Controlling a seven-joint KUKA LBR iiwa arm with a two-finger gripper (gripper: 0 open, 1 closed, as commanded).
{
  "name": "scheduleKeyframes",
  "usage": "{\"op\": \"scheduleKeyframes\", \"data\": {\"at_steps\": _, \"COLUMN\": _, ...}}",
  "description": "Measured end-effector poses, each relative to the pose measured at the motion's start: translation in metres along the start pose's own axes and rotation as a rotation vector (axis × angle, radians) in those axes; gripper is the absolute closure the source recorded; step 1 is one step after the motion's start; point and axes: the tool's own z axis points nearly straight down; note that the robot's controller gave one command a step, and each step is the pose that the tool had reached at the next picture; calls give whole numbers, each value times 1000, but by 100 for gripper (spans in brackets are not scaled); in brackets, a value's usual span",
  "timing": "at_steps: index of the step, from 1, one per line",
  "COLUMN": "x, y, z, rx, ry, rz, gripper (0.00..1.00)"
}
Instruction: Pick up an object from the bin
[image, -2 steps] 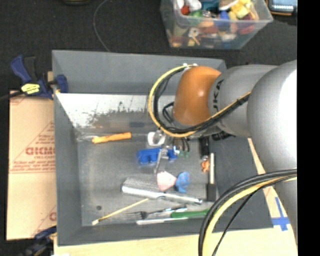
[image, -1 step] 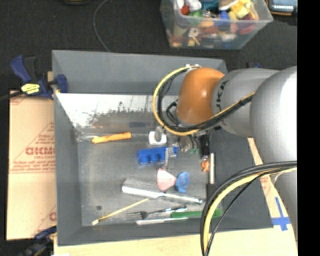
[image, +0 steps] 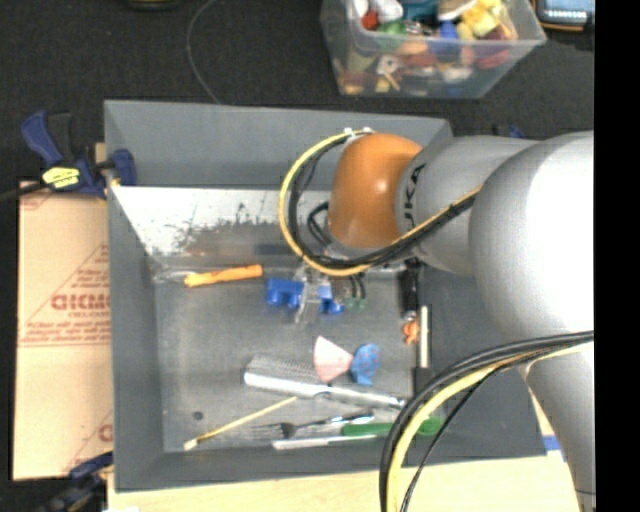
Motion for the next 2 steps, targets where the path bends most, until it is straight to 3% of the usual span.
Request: {"op": "scheduleKeyframes", "data": {"at_steps": 2, "x": 0, "y": -1, "z": -16, "rx": 1, "ry": 1, "rz": -1, "gripper": 100}}
